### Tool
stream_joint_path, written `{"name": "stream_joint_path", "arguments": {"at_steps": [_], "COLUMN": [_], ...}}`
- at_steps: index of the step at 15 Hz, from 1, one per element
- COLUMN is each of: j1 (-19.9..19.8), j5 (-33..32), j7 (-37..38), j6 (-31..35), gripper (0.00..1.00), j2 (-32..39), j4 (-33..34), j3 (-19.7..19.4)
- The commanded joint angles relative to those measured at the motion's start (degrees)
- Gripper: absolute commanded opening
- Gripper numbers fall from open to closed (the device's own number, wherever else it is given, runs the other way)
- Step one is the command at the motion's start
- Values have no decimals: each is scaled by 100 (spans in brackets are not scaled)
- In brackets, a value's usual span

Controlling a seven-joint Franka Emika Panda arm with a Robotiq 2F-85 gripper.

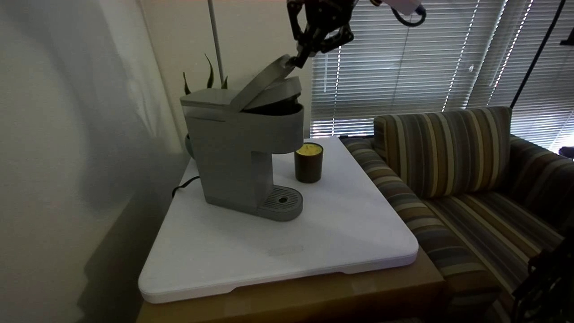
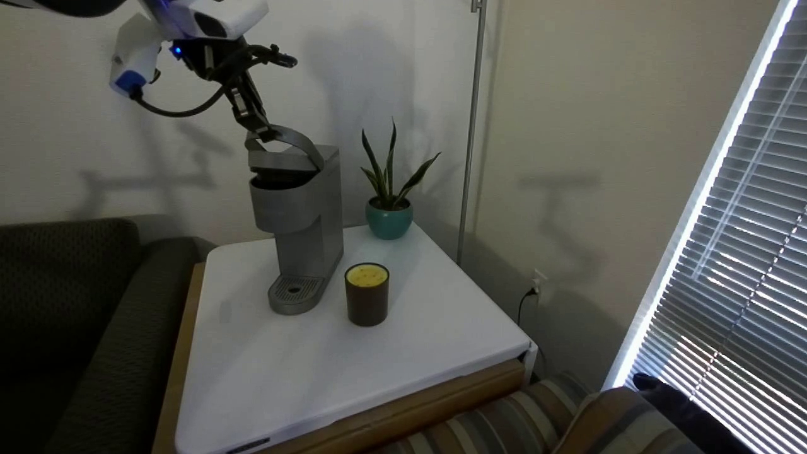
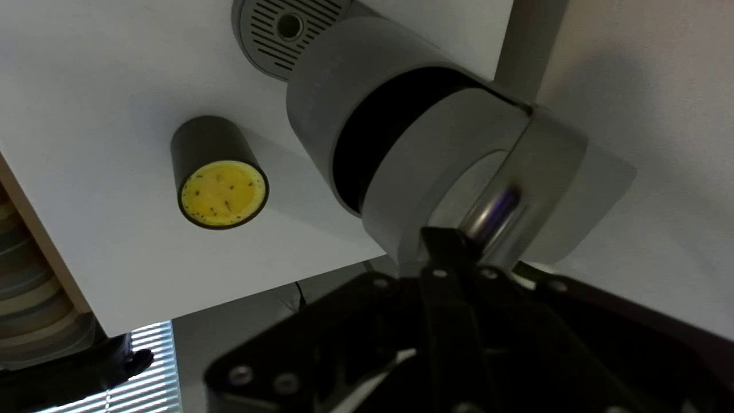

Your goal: Open the top compartment of the coffee maker.

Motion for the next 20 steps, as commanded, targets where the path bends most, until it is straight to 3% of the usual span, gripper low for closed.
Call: {"name": "stream_joint_path", "arguments": {"at_steps": [1,8,20], "j1": [16,33,1], "j5": [-191,-141,605], "j7": [51,-57,-886], "j6": [113,85,-95], "gripper": [0,0,0], "j2": [-48,6,268], "j4": [119,353,828], "j3": [-39,10,306]}}
